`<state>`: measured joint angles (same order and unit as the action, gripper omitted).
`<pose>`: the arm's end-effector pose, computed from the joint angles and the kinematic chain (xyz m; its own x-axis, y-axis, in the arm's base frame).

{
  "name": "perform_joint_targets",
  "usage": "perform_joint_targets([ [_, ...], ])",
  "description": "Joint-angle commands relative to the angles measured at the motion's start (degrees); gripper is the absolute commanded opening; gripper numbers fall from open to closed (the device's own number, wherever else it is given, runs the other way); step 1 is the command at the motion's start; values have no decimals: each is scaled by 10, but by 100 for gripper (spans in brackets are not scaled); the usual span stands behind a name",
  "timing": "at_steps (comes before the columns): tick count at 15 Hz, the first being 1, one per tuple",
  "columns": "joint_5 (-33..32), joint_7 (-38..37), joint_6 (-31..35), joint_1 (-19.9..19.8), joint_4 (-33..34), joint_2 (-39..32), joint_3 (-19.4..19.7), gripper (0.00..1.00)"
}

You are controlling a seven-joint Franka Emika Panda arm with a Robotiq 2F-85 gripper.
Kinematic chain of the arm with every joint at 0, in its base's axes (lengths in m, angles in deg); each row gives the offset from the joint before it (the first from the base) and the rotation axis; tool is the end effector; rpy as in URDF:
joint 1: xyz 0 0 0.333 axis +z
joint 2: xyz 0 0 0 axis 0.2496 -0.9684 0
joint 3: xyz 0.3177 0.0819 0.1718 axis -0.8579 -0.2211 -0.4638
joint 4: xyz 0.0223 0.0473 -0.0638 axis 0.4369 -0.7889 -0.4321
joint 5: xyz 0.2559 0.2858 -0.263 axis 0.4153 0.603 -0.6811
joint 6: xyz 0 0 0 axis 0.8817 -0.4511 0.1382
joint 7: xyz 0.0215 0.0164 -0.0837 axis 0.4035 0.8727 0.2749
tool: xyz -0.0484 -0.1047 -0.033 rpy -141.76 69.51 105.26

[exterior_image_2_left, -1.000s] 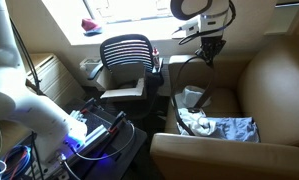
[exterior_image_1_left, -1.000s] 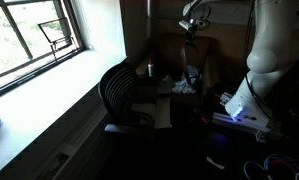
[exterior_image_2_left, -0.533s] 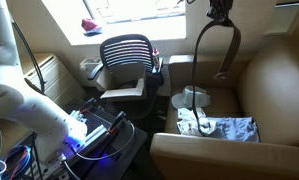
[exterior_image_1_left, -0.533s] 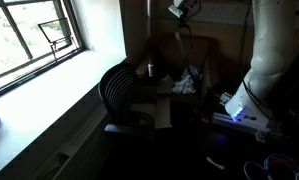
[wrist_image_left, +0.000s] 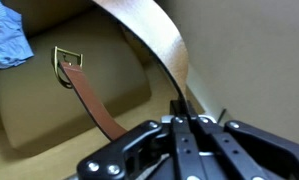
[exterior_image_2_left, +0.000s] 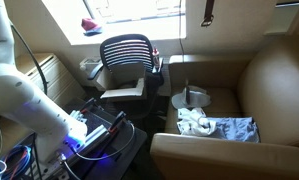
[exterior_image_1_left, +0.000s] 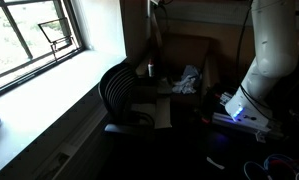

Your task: Remove the belt from the sofa and put it on the backrest of the black chair

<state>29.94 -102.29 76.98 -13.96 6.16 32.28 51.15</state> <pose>0.8199 -0.2396 0.5537 -0.0865 -0.8424 0.5318 -0.8986 -0.1645 -0.4067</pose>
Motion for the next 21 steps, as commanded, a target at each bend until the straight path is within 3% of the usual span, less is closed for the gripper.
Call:
perform_joint_targets([
  [1,0,6,10,13,5,2,-8,4],
  [6,9,19,39,17,17,-5,-24,1],
  [9,-2,62,51,24,141,-76,-58,1],
  [16,-3,153,57,96,352,-181,-97,1],
  [21,10,208,104,131,455,-225,-140,1],
])
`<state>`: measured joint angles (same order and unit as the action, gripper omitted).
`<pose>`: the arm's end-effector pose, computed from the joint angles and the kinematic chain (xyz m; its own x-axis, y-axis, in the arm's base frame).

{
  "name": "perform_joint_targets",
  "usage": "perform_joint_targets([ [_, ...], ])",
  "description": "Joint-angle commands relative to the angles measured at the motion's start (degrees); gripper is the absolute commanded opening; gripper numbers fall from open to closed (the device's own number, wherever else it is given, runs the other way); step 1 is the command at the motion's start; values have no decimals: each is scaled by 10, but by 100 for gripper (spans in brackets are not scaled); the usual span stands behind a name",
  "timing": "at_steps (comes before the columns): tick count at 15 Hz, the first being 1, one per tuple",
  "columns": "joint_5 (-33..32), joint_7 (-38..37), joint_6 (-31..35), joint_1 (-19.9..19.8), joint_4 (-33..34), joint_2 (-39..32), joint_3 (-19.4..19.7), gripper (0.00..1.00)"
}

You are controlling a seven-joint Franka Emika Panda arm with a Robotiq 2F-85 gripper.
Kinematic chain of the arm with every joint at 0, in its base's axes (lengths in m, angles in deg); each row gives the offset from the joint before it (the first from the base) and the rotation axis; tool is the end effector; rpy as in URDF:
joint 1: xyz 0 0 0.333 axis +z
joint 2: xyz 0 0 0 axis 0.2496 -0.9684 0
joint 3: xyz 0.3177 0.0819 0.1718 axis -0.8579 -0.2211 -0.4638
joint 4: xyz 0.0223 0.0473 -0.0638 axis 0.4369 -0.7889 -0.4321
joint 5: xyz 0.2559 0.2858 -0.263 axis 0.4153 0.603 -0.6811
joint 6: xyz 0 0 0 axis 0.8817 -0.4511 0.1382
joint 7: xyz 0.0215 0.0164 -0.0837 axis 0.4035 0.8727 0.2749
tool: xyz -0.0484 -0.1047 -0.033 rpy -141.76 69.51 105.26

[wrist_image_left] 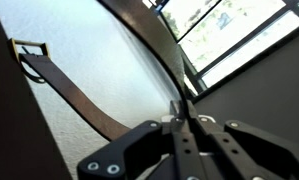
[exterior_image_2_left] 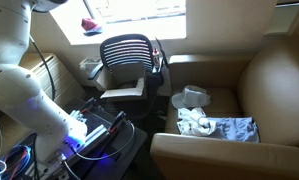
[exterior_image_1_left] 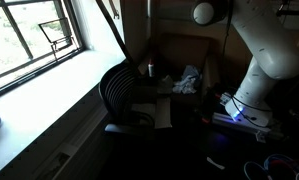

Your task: Remove the belt from the sofa and put it on the backrest of the black chair

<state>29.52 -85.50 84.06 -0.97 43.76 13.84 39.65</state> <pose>0.9149 0.1493 0.6583 0.2702 -0.6342 0.7244 -0.3920 -0.7597 -0.5189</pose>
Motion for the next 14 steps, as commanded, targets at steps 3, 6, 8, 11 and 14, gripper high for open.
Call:
perform_joint_targets([
  [3,43,70,100,0,89,-46,-73,1],
  [6,54,72,112,5,62,-33,-86,4],
  [8,72,100,139,-5,62,-41,-113,4],
  [11,93,116,62,-14,36,-16,-144,1],
  [14,113,116,-76,-11,39,16,-149,1],
])
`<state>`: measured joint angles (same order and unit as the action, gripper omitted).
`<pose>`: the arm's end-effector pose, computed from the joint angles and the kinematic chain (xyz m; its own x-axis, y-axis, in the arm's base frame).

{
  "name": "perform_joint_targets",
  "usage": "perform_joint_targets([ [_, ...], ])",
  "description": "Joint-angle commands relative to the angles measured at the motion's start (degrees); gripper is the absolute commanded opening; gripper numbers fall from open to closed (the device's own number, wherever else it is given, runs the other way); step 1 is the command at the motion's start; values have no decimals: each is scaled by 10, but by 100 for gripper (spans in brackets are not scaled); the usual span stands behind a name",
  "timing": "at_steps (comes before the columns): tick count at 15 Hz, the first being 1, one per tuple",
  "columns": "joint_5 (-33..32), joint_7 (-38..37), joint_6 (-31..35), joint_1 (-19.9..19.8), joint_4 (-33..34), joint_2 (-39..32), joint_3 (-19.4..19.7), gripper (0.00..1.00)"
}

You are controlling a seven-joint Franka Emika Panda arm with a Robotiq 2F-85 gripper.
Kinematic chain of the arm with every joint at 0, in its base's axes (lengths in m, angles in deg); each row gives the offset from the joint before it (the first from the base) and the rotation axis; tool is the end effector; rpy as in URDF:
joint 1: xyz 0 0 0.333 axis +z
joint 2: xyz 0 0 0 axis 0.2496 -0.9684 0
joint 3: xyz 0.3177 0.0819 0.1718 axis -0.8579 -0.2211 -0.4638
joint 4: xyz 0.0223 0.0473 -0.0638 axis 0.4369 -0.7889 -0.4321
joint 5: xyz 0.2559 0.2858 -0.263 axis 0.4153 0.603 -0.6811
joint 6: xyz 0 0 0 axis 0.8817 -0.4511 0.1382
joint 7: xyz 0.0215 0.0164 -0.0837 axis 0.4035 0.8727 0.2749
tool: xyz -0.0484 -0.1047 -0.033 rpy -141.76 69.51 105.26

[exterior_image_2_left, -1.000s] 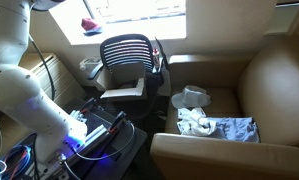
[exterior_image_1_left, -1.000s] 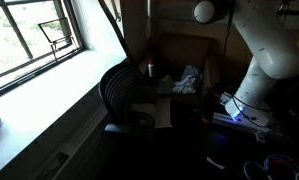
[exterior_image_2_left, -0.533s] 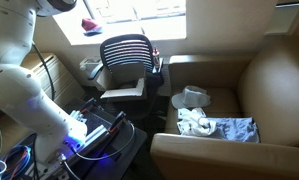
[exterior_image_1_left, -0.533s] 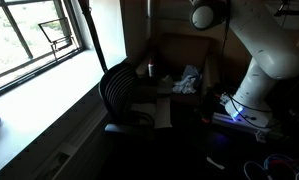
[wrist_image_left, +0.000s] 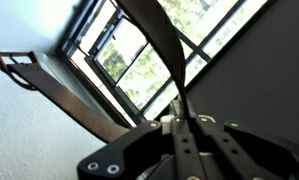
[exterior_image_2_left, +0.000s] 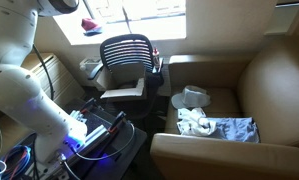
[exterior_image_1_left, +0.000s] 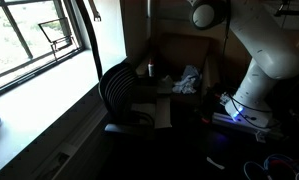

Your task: Remove the belt from the sofa and put it on the backrest of the black chair

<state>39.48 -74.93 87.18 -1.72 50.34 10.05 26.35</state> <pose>0.9046 0.2209 0.6684 0.4198 -0.6740 0.6079 -0.1808 -0.7184 -0.6717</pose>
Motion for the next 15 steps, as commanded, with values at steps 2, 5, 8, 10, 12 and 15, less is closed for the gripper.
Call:
perform_joint_targets([
  [2,6,1,-202,1,-28,82,-1,1],
  [5,2,0,-346,0,-22,120,4,1],
  [8,8,1,-354,3,4,106,7,4],
  [10,8,1,-350,3,4,105,7,4],
  [12,8,1,-344,4,4,98,7,1],
  [15,-22,74,-259,20,12,64,8,1],
])
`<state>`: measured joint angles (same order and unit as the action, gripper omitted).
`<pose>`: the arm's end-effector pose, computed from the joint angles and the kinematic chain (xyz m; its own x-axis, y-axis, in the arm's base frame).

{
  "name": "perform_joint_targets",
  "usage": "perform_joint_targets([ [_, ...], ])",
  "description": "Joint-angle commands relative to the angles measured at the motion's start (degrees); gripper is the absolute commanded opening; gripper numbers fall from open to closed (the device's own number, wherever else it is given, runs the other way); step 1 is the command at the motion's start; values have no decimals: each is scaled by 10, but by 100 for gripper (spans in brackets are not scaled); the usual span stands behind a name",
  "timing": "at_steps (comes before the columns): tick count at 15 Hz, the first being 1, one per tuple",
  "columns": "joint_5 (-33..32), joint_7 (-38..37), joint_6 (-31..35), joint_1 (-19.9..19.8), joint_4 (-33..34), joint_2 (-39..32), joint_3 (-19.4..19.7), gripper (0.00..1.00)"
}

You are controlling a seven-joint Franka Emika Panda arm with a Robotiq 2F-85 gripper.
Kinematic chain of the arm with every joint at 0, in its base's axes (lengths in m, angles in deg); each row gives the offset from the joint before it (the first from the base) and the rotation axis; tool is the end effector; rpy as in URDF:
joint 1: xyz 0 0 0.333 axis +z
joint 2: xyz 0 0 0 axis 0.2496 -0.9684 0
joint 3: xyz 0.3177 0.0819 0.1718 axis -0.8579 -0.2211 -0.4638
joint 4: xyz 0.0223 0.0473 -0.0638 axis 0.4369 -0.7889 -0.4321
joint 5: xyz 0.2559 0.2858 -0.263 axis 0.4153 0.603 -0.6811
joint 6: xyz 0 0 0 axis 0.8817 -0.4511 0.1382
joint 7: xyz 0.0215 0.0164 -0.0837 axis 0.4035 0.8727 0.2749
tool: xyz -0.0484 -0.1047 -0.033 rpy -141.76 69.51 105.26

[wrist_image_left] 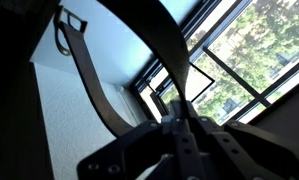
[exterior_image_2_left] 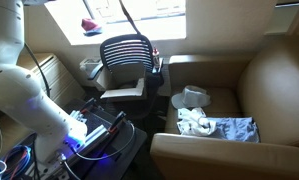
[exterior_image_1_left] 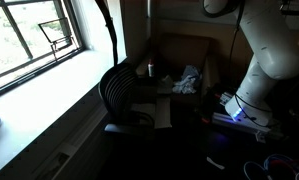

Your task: Remove the belt from the sofa and put it on the backrest of the black chair

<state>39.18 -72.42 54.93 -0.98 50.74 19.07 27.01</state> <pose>0.8466 0.2067 0.7320 0.6150 -0.6101 0.4995 -0.4149 -0.7891 -0.4530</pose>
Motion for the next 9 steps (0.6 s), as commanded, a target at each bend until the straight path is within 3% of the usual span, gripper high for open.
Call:
perform_joint_targets([
  [1,-22,53,113,19,10,-46,0,1],
  [6,-40,58,328,40,11,-124,3,1],
  [8,-71,-26,227,57,-22,-97,54,1],
  [9,-73,-40,195,60,-28,-91,53,1],
])
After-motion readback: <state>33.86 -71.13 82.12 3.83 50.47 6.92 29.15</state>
